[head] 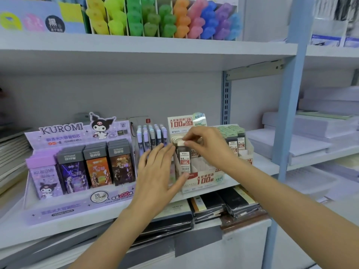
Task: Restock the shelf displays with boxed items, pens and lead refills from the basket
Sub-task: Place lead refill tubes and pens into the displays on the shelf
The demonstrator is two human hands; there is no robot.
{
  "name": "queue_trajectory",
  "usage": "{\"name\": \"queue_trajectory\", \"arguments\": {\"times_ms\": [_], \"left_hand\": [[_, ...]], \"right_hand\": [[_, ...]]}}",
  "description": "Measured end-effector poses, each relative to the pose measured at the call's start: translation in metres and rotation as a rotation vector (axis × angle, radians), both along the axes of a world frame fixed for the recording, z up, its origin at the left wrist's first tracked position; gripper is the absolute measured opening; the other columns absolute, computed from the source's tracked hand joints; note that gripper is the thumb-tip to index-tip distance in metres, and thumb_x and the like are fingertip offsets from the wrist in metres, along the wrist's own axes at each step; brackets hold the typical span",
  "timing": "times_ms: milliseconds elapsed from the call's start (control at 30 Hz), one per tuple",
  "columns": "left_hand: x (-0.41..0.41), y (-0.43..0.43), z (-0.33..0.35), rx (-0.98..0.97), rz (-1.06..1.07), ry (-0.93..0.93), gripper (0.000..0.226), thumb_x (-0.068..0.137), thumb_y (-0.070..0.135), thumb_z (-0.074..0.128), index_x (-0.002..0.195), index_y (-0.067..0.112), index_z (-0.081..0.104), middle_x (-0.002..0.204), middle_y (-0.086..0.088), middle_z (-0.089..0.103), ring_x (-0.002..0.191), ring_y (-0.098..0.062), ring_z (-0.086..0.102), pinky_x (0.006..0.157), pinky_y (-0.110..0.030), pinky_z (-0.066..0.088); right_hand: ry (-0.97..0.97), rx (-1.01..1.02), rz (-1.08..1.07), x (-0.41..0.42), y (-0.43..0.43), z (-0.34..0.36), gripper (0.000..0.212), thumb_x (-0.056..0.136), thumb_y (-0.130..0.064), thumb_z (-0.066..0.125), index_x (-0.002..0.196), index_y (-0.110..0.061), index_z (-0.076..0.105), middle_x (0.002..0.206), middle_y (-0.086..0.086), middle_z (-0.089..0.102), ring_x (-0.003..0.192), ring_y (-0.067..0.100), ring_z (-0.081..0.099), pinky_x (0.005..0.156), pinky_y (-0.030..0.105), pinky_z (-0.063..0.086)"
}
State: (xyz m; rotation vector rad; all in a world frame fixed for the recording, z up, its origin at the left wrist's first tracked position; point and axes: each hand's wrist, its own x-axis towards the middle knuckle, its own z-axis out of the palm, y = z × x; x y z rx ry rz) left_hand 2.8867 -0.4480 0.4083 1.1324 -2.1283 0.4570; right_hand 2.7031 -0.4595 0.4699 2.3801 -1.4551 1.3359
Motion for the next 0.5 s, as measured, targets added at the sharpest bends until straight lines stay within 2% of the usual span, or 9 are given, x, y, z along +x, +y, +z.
{"name": "queue_trajectory", "arguments": {"times_ms": [67, 133, 200, 300, 400, 500], "left_hand": [[0.0, 0.0, 0.001, -0.011, 0.0, -0.005, 0.079, 0.091, 0.07, 0.028, 0.149, 0.016, 0.032, 0.153, 0.002, 0.035, 0.144, -0.015, 0.024, 0.119, -0.041, 0.012], [-0.001, 0.001, 0.002, -0.015, -0.003, 0.006, 0.079, 0.09, 0.07, 0.028, 0.147, 0.016, 0.036, 0.152, 0.002, 0.037, 0.144, -0.016, 0.025, 0.118, -0.04, 0.013], [-0.002, 0.002, 0.003, -0.01, 0.001, 0.025, 0.079, 0.09, 0.071, 0.025, 0.147, 0.018, 0.036, 0.152, 0.005, 0.036, 0.144, -0.014, 0.023, 0.118, -0.038, 0.01], [-0.004, 0.001, 0.005, -0.001, 0.009, 0.052, 0.079, 0.089, 0.072, 0.02, 0.145, 0.019, 0.038, 0.151, 0.005, 0.038, 0.144, -0.014, 0.023, 0.119, -0.039, 0.011], [-0.004, 0.001, 0.007, 0.004, 0.013, 0.051, 0.08, 0.087, 0.073, 0.019, 0.144, 0.02, 0.038, 0.15, 0.006, 0.038, 0.144, -0.014, 0.022, 0.119, -0.039, 0.011], [-0.004, 0.001, 0.006, 0.005, 0.008, 0.049, 0.081, 0.087, 0.073, 0.018, 0.146, 0.02, 0.037, 0.151, 0.006, 0.036, 0.144, -0.013, 0.021, 0.12, -0.038, 0.009]], "right_hand": [[0.124, -0.153, -0.1, 0.0, 0.0, -0.004, 0.019, 0.087, -0.023, 0.069, 0.106, -0.02, 0.071, 0.105, -0.007, 0.059, 0.095, 0.005, 0.052, 0.083, 0.02, 0.044], [0.243, -0.193, -0.119, 0.0, -0.001, -0.003, 0.026, 0.09, -0.026, 0.065, 0.116, -0.02, 0.069, 0.111, -0.005, 0.062, 0.104, 0.011, 0.05, 0.089, 0.025, 0.038], [0.289, -0.158, -0.104, 0.002, -0.004, 0.003, 0.03, 0.095, -0.028, 0.057, 0.122, -0.019, 0.066, 0.114, -0.004, 0.067, 0.107, 0.013, 0.053, 0.094, 0.028, 0.037], [0.264, -0.067, -0.072, 0.003, -0.011, 0.021, 0.027, 0.096, -0.026, 0.057, 0.12, -0.017, 0.066, 0.116, -0.002, 0.069, 0.104, 0.011, 0.06, 0.096, 0.028, 0.044], [0.333, 0.098, -0.004, 0.002, -0.02, 0.034, 0.024, 0.094, -0.025, 0.06, 0.116, -0.017, 0.068, 0.115, -0.003, 0.068, 0.097, 0.004, 0.056, 0.09, 0.02, 0.044], [0.328, 0.21, 0.049, -0.002, -0.024, 0.041, 0.024, 0.094, -0.029, 0.06, 0.114, -0.019, 0.067, 0.111, -0.006, 0.066, 0.099, 0.006, 0.058, 0.085, 0.018, 0.045]]}}
